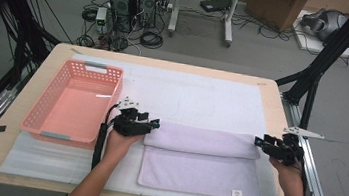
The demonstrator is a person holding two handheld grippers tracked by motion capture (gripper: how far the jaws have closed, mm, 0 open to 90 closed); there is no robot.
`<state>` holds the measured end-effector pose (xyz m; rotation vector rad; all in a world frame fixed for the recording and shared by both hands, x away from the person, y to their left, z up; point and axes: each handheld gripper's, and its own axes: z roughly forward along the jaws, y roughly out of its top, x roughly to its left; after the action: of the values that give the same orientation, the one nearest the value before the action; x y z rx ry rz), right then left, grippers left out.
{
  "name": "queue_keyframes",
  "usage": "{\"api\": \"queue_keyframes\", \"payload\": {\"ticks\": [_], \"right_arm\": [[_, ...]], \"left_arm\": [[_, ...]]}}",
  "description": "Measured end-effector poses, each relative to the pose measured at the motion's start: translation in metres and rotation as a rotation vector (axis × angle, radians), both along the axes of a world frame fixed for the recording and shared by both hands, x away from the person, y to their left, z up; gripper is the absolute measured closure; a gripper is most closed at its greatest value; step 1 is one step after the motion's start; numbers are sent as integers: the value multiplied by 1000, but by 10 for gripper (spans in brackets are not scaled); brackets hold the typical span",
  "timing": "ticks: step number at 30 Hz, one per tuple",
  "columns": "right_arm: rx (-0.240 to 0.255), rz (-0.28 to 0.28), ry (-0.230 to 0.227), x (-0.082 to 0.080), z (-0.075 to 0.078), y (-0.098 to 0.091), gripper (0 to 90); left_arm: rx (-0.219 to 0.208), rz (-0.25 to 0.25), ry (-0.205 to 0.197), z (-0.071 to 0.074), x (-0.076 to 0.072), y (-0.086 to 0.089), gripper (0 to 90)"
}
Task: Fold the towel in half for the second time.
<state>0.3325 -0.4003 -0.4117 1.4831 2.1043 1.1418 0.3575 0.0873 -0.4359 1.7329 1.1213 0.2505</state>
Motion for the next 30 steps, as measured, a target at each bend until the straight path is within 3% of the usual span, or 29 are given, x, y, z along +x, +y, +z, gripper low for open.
{"api": "queue_keyframes", "payload": {"ticks": [4, 6, 7, 10, 12, 17, 20, 24, 27, 30], "right_arm": [[-37, 1, 67, 21, -6, 11, 455], [-56, 0, 95, 29, -11, 16, 461], [-57, 4, 114, 32, -14, 18, 501], [-55, 33, 162, 37, -22, 22, 637], [-60, 48, 149, 35, -21, 23, 798], [-125, 78, 79, 26, -14, 28, 846], [-109, 70, 17, 15, -9, 27, 848], [-60, 59, -69, -4, -4, 26, 848], [-29, 44, -129, -20, 0, 23, 848], [2, 35, -158, -34, 0, 19, 847]], "left_arm": [[24, -16, 74, -11, 8, -6, 477], [25, -39, 121, -16, 9, -8, 574], [31, -45, 131, -17, 9, -8, 618], [46, -55, 99, -13, 6, -10, 737], [47, -60, 81, -12, 3, -10, 762], [-5, -67, 7, -7, -7, -3, 766], [8, -87, -32, 0, -14, -1, 760], [-15, -102, -103, 11, -28, -2, 762], [-39, -110, -122, 10, -39, -1, 766], [-40, -115, -111, 5, -48, 0, 767]]}}
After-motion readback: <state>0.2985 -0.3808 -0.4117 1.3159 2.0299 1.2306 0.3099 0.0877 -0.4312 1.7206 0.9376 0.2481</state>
